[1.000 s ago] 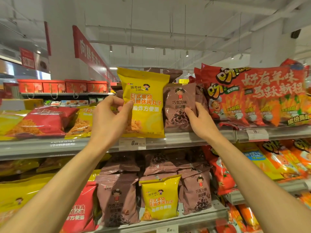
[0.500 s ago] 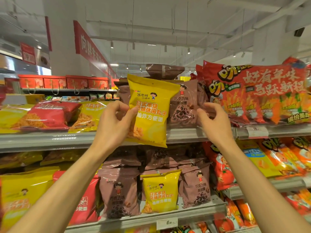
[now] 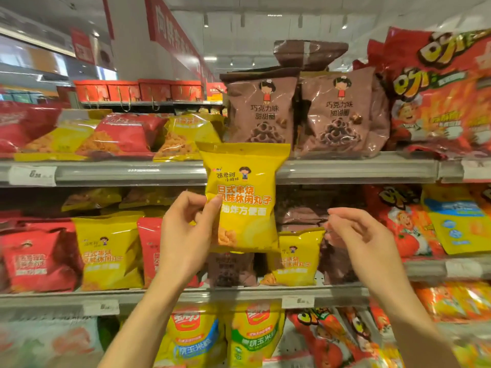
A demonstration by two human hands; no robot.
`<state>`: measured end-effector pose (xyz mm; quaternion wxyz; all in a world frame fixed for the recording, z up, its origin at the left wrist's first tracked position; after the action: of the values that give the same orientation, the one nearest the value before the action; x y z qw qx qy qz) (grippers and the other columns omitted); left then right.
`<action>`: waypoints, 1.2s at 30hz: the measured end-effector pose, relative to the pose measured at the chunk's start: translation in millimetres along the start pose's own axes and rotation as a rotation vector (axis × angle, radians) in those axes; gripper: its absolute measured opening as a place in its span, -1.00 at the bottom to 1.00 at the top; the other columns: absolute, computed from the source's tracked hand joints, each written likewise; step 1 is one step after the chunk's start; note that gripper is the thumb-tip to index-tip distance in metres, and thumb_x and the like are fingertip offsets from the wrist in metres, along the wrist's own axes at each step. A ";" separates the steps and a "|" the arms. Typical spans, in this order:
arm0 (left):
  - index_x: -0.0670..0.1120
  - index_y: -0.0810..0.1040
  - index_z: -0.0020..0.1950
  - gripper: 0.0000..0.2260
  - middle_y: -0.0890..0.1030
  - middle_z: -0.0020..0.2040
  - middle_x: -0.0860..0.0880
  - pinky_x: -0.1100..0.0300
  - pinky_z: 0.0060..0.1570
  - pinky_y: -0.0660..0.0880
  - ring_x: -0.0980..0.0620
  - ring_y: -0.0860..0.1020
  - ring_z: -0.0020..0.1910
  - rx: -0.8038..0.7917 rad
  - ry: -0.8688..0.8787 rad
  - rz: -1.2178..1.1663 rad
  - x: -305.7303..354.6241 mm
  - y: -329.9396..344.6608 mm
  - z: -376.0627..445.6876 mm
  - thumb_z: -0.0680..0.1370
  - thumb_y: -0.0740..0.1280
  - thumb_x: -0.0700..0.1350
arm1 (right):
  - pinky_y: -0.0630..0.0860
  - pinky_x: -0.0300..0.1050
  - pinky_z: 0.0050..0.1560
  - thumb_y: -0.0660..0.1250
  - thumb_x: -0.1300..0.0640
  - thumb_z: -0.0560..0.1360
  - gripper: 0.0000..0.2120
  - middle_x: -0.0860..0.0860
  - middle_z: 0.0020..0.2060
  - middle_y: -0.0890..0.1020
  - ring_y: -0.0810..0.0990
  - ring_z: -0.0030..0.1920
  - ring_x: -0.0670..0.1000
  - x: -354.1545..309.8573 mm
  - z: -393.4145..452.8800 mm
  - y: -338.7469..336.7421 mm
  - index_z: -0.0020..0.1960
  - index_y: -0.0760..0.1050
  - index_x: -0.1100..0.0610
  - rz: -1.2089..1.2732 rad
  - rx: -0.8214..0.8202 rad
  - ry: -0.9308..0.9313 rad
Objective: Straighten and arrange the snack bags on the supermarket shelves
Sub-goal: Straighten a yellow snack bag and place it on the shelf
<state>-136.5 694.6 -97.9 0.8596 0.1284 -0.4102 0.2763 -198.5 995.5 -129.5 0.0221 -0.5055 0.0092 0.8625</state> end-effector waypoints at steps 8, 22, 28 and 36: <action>0.02 0.56 -0.12 -0.65 0.53 -0.24 -0.32 -0.38 -0.23 0.55 -0.30 0.52 -0.32 0.110 -0.134 -0.020 -56.1 -72.8 -35.4 0.43 0.44 0.30 | 0.61 -0.33 -0.08 0.39 0.16 0.59 -0.92 0.07 -0.15 0.73 0.72 -0.08 0.05 25.6 -50.9 57.4 0.07 0.63 0.08 0.002 -0.008 0.181; -0.05 0.54 -0.12 -0.74 0.55 -0.45 -0.11 -0.01 -0.29 0.49 0.10 0.51 -0.48 -0.039 -0.139 -0.185 -95.9 -228.5 29.7 0.47 0.45 0.13 | 0.51 -0.46 -0.12 0.42 0.17 0.57 -0.91 0.13 -0.08 0.68 0.62 -0.18 -0.18 -24.8 -121.0 220.9 0.01 0.67 0.01 -0.152 0.203 0.056; 0.05 0.57 -0.10 -0.74 0.50 -0.35 -0.28 -0.34 -0.36 0.60 0.02 0.57 -0.44 -0.067 -0.112 -0.212 -92.5 -278.5 62.6 0.49 0.49 0.20 | 0.61 -0.15 0.00 0.40 0.14 0.58 -0.92 0.06 -0.08 0.73 0.71 -0.03 -0.03 -57.3 -122.7 274.6 0.06 0.65 0.02 -0.198 0.225 0.032; 0.01 0.58 -0.10 -0.71 0.52 -0.34 -0.29 -0.38 -0.35 0.57 -0.17 0.54 -0.41 -0.014 -0.009 -0.173 -63.8 -310.8 111.5 0.48 0.45 0.23 | 0.57 -0.19 0.03 0.40 0.01 0.58 -0.90 -0.13 -0.05 0.72 0.66 0.00 -0.16 -109.5 -79.7 320.6 0.09 0.63 -0.09 -0.351 0.149 -0.103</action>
<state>-59.4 368.1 -75.2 0.8791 0.1586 -0.4036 0.1976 -90.8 669.1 -75.0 0.2100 -0.4515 -0.0162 0.8671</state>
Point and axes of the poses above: each hand's wrist, its own z-axis towards the middle knuckle, its own y-axis out of the palm, x = y × z, the point moved 5 cm from there along z, towards the middle knuckle
